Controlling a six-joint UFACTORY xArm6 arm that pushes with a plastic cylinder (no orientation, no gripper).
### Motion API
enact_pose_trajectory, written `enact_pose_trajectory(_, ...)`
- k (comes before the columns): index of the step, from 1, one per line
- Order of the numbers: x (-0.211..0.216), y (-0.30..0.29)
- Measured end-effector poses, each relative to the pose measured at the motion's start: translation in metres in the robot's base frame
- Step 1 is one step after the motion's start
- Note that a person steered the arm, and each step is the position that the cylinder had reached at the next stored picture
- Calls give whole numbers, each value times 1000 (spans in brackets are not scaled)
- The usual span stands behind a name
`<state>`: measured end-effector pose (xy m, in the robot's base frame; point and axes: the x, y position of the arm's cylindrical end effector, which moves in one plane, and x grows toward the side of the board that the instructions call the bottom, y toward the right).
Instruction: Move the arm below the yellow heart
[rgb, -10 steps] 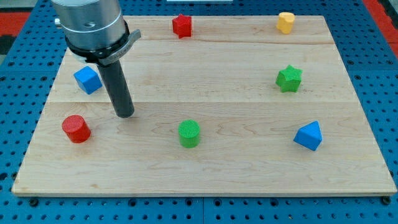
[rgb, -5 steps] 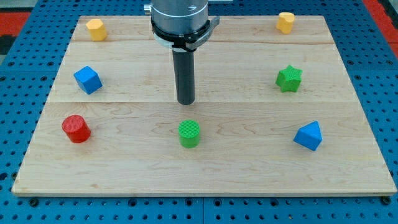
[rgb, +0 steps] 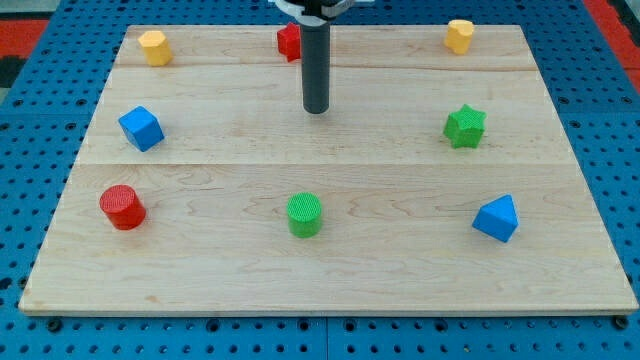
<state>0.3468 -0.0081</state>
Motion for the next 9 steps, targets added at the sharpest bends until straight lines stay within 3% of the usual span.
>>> enact_pose_trajectory(4, -1, 0)
enact_pose_trajectory(7, -11, 138)
enact_pose_trajectory(9, -83, 209)
